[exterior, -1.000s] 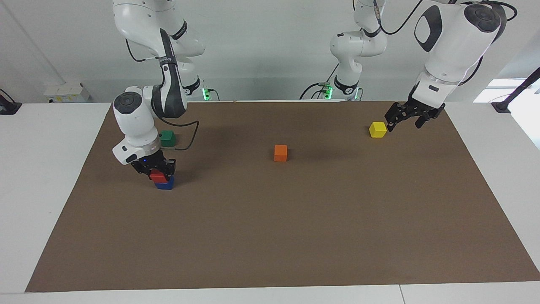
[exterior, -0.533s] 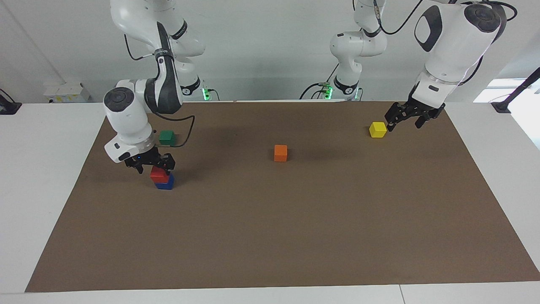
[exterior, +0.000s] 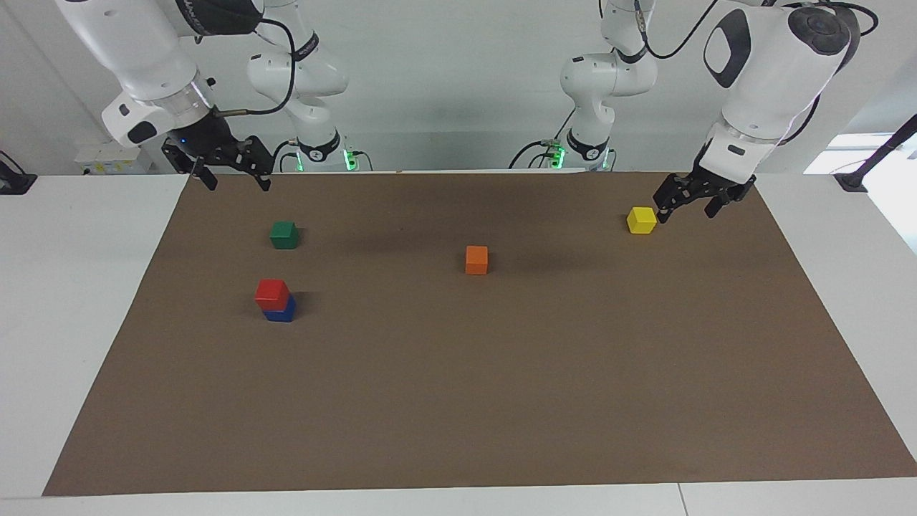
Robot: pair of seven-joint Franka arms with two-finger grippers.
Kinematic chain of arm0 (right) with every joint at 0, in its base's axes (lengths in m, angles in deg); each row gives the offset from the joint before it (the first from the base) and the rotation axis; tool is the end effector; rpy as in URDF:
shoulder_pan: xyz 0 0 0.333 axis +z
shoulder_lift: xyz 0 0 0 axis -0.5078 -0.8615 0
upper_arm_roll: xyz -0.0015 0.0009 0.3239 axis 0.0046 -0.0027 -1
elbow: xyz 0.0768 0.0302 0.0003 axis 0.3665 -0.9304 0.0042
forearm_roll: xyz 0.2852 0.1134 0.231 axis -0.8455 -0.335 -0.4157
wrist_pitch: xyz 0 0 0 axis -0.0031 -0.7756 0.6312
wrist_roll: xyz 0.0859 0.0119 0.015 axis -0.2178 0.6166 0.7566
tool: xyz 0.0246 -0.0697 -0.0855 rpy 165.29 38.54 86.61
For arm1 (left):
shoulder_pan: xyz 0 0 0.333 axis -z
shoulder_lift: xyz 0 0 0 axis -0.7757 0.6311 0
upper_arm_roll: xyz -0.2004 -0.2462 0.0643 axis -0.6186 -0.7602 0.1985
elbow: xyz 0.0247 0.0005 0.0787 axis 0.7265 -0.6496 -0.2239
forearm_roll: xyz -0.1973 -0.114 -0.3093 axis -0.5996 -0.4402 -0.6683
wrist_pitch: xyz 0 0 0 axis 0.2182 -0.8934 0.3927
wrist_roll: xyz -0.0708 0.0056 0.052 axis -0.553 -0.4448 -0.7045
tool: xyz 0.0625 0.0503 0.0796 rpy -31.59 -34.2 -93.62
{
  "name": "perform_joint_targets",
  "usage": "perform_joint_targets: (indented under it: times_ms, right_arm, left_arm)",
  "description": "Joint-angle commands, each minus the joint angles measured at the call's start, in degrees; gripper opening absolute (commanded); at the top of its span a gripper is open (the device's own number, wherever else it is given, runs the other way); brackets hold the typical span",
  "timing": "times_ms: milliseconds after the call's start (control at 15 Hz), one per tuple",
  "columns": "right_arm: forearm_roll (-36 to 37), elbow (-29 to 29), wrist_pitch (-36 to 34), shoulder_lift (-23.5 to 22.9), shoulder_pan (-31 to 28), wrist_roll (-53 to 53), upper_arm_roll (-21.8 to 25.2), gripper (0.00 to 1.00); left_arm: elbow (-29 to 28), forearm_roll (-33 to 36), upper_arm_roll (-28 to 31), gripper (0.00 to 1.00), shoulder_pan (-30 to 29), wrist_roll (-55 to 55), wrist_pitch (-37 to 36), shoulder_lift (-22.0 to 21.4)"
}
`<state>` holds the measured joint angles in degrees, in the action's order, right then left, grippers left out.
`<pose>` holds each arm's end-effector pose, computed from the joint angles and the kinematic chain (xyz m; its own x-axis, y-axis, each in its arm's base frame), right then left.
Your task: Transfer red block to right arm and stack on blue block
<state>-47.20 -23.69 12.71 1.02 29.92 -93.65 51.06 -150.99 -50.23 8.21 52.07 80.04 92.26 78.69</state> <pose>0.5248 0.0110 0.6344 0.9913 -0.0939 -0.0925 -0.0989 -0.9938 -0.0512 0.5489 -0.0610 0.5853 0.9988 0.0471 -0.0097 0.0473 -0.9988 0.0136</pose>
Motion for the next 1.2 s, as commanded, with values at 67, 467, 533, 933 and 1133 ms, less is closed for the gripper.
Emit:
perform_joint_targets:
  times_ms: [67,467,533,933,1133]
  right_arm:
    - [-0.26,-1.46,1.34,0.52,-1.25,2.93,0.25,1.00]
    - [3.94,-8.51,9.53,3.51,-2.75,3.73,0.17,1.00]
    - [4.22,-8.60,10.14,3.51,-2.84,3.73,0.17,1.00]
    - [4.31,-8.86,10.32,3.60,-2.75,3.38,0.17,1.00]
    - [4.22,-8.86,9.88,3.60,-2.84,3.46,0.17,1.00]
  left_arm:
    - [0.76,0.22,0.78,1.00,0.99,-0.39,0.06,0.38]
    - [0.94,0.14,0.78,1.00,0.99,-0.47,0.23,0.47]
    - [0.94,0.14,0.78,1.00,0.99,-0.47,0.23,0.47]
    - [0.94,0.14,0.78,1.00,0.99,-0.47,0.23,0.47]
    - [0.94,0.14,0.78,1.00,0.99,-0.47,0.23,0.56]
